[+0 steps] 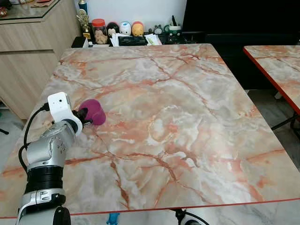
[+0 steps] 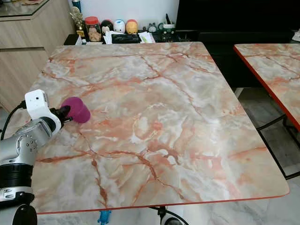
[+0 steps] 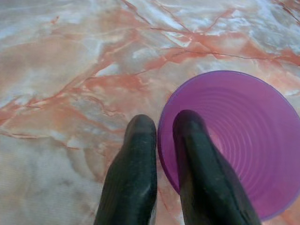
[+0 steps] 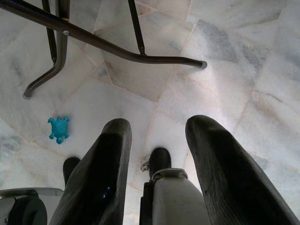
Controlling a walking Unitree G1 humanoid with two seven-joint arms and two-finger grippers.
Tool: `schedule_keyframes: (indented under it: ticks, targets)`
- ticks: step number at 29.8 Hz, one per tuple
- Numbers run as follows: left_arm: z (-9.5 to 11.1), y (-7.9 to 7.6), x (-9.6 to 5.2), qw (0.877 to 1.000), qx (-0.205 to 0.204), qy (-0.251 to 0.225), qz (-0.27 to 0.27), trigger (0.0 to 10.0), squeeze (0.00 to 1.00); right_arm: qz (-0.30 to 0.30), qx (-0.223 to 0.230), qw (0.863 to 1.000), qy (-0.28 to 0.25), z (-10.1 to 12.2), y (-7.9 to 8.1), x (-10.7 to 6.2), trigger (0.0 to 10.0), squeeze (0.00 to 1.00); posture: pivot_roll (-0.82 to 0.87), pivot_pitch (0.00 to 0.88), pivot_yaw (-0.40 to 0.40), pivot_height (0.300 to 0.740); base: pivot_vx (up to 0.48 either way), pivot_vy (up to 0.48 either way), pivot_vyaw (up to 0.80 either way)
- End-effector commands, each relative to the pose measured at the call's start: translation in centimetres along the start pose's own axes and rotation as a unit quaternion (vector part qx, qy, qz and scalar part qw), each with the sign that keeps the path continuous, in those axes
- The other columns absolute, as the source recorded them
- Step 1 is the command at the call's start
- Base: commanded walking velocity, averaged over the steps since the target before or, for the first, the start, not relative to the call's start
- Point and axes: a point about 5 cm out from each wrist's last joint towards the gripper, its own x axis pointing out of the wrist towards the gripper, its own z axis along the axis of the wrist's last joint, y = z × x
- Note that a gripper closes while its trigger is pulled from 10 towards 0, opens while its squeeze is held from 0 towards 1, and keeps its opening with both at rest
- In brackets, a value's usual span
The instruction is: Setting the table
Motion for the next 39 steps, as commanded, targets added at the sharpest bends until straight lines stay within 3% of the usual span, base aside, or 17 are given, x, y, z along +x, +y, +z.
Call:
schedule_keyframes:
  ticks: [1,8,13,15,16,18,19,22,23,26,39]
  targets:
    - [0.0,-0.1,-0.2,1.000,0.002,-0.006,-0.001,0.0,0.00,0.002,0.004,1.000,0.006,-0.6,0.2,-0.2,10.0,0.00,0.16,0.061,-0.026,0.740,0.000,0.000,0.00]
    - [-0.7,-0.5,-0.5,0.999,0.005,-0.032,-0.022,0.0,0.00,0.002,0.005,1.000,0.005,-0.6,0.1,-0.2,10.0,0.00,0.16,0.057,-0.029,0.740,0.000,0.000,0.00]
    - [-0.3,-1.3,-1.2,0.991,0.045,-0.117,-0.047,0.0,0.00,0.003,0.003,1.000,0.004,-0.6,0.1,-0.2,10.0,0.00,0.15,0.048,-0.031,0.740,0.000,0.000,0.00]
    - [-0.3,-1.5,-1.4,0.988,0.055,-0.131,-0.053,0.0,0.00,0.003,0.004,1.000,0.004,-0.6,0.1,-0.2,10.0,0.00,0.15,0.047,-0.032,0.740,0.000,0.000,0.00]
    - [-0.4,-1.8,-1.7,0.985,0.062,-0.149,-0.062,6.6,0.00,0.000,0.009,1.000,0.003,-0.6,0.1,-0.2,10.0,0.00,0.15,0.042,-0.032,0.740,0.000,0.000,0.00]
    - [-0.6,-2.0,-2.0,0.981,0.066,-0.166,-0.070,6.6,0.00,-0.003,0.014,1.000,0.003,-0.6,0.0,-0.2,10.0,0.00,0.15,0.042,-0.032,0.740,0.000,0.000,0.00]
    - [-0.9,-2.0,-2.2,0.979,0.075,-0.177,-0.069,10.0,0.00,-0.005,0.017,1.000,0.002,-0.6,0.0,-0.2,10.0,0.00,0.15,0.037,-0.032,0.740,0.000,0.000,0.00]
    - [-1.3,-1.9,-2.6,0.975,0.088,-0.191,-0.068,10.0,0.00,-0.007,0.018,1.000,0.002,-0.6,0.0,-0.2,10.0,0.00,0.14,0.031,-0.034,0.740,0.000,0.000,0.00]
    - [-2.1,-1.7,-3.3,0.968,0.115,-0.211,-0.071,10.0,0.00,-0.008,0.018,1.000,0.002,-0.7,-0.1,-0.2,10.0,0.00,0.14,0.027,-0.041,0.740,0.000,0.000,0.00]
    - [-3.2,-1.5,-4.1,0.963,0.141,-0.219,-0.069,10.0,0.00,-0.008,0.016,1.000,0.002,-0.7,-0.2,-0.2,10.0,0.00,0.15,0.027,-0.051,0.740,0.000,0.000,0.00]
    - [-3.5,-1.9,-4.0,0.955,0.149,-0.250,-0.065,10.0,0.00,-0.004,0.015,1.000,-0.001,-0.6,-0.4,-0.2,10.0,0.00,0.15,0.016,-0.060,0.740,0.000,0.000,0.00]
